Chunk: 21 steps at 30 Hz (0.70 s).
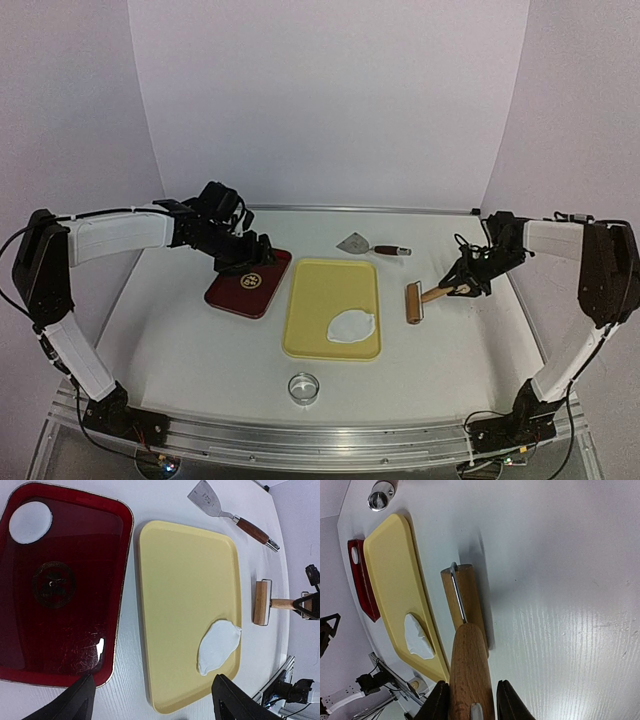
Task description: Roll out the dumpling wrappers from the dough
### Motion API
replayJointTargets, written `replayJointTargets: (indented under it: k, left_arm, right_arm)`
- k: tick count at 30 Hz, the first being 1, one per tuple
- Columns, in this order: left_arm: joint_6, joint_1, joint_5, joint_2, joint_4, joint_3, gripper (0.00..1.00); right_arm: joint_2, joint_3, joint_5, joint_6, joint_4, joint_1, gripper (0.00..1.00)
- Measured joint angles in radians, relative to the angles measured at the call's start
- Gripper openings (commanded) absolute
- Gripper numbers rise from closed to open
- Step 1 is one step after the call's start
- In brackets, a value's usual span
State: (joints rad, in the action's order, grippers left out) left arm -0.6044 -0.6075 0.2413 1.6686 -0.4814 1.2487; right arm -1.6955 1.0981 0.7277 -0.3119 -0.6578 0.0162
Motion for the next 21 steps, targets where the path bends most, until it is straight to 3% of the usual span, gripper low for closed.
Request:
replayJointTargets:
  k: [14, 21]
  left_arm:
    - [-0.005, 0.0, -0.029, -0.022, -0.023, -0.025, 0.83]
    - [-0.002, 0.0, -0.037, -0.022, -0.046, -0.025, 0.83]
  right_arm:
    - [-0.004, 0.014, -0.448, 0.062, -0.027, 0.002, 0.89]
    - [0.093, 0.013, -0.623, 0.045, -0.04, -0.003, 0.98]
